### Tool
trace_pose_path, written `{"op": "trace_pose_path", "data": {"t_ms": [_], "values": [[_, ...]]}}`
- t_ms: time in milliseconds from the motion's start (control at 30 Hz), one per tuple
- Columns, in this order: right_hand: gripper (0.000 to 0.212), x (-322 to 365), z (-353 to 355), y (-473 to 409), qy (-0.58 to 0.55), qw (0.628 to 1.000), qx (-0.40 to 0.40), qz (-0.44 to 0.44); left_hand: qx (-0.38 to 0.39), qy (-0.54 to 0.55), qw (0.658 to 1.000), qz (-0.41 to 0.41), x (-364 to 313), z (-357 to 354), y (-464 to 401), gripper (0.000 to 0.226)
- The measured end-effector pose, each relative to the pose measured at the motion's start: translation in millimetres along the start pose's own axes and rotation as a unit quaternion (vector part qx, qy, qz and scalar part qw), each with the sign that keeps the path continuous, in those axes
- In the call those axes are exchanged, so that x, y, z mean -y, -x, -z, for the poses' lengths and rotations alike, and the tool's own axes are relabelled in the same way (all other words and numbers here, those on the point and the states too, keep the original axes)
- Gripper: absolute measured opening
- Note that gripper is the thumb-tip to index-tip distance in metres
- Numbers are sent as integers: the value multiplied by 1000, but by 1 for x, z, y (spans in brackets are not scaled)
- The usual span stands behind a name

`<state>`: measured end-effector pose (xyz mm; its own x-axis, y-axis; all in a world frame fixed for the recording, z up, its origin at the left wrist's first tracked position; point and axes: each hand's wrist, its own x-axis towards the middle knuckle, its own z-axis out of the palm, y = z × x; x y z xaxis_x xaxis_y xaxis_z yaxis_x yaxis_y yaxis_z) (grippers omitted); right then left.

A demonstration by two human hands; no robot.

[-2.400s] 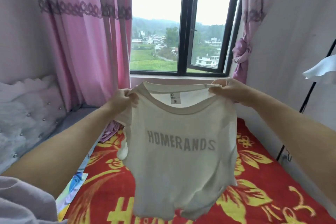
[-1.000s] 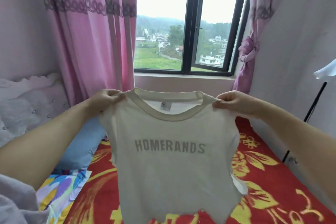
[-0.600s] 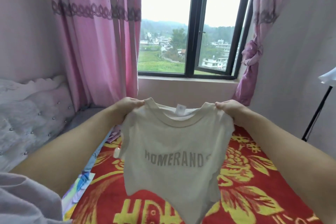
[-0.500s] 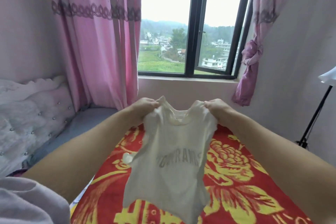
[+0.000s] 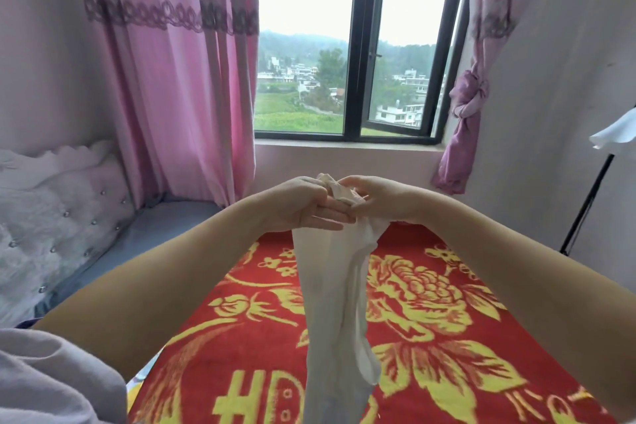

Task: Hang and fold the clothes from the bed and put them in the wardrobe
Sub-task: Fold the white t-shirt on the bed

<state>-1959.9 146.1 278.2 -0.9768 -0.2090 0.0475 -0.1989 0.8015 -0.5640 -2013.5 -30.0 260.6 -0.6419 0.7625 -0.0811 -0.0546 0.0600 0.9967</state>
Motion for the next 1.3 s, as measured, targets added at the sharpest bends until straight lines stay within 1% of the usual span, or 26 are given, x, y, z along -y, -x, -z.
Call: {"op": "trace_pose_path", "data": {"t_ms": [33,67,100,133,167,200,233,267,300,333,400,433,500,567,667,733,767,833,933,967,1033,1100,1167,1200,1233,1300], "values": [[40,-2,2,2,22,1000,-7,12,-11,-69,998,-9,-2,0,2,31],[37,-3,5,4,26,999,-12,18,-41,-167,985,-29,-5,0,5,25],[37,-5,8,7,13,1000,-14,16,-88,-277,955,-54,-7,1,7,20],[37,-7,12,9,-9,1000,-12,14,-144,-376,912,-83,-8,4,8,21],[36,-8,16,12,-37,999,-7,15,-193,-448,866,-108,-8,7,8,32],[34,-8,20,14,-67,998,3,22,-216,-487,837,-122,-8,9,9,47],[32,-7,25,17,-91,995,14,35,-209,-500,832,-117,-7,9,11,62],[30,-6,30,19,-108,992,27,50,-178,-502,840,-101,-6,8,12,68],[30,-5,35,21,-119,990,40,63,-141,-493,854,-89,-4,6,12,63],[31,-4,40,23,-122,989,52,70,-115,-469,871,-91,-1,4,12,50],[36,-4,51,26,-111,989,67,64,-126,-408,897,-118,-1,1,10,23],[38,-5,56,28,-99,991,73,52,-142,-396,898,-128,-2,0,10,18],[39,-9,64,34,-65,994,79,22,-149,-415,886,-147,-6,0,9,19],[30,-14,68,38,-14,998,63,-8,-141,-438,870,-178,-9,-2,9,20],[16,-22,64,42,-1,1000,-2,-17,-131,-442,861,-216,-12,-8,8,17],[14,-25,59,44,-12,999,-45,-4,-134,-427,867,-217,-12,-11,4,17],[14,-27,57,43,-13,998,-60,2,-146,-421,869,-214,-12,-13,1,17],[17,-29,52,41,-18,996,-81,13,-203,-422,859,-208,-10,-16,-6,20],[18,-29,48,37,-26,994,-103,19,-299,-443,820,-205,-8,-19,-13,29],[17,-30,47,35,-21,993,-112,20,-308,-450,812,-210,-9,-19,-13,26],[17,-32,41,32,-1,989,-147,29,-302,-448,812,-220,-11,-20,-14,23],[18,-33,31,32,16,981,-188,44,-287,-407,837,-226,-17,-21,-13,29],[8,-37,23,35,-25,981,-181,61,-227,-350,883,-216,-23,-21,-11,27],[9,-40,21,38,-59,985,-145,66,-166,-344,904,-190,-25,-19,-9,23],[20,-45,21,40,-98,989,-88,62,-97,-344,922,-148,-25,-16,-6,18],[26,-62,19,44,-162,985,55,16,3,-331,942,-55,-18,-9,-5,24]]}}
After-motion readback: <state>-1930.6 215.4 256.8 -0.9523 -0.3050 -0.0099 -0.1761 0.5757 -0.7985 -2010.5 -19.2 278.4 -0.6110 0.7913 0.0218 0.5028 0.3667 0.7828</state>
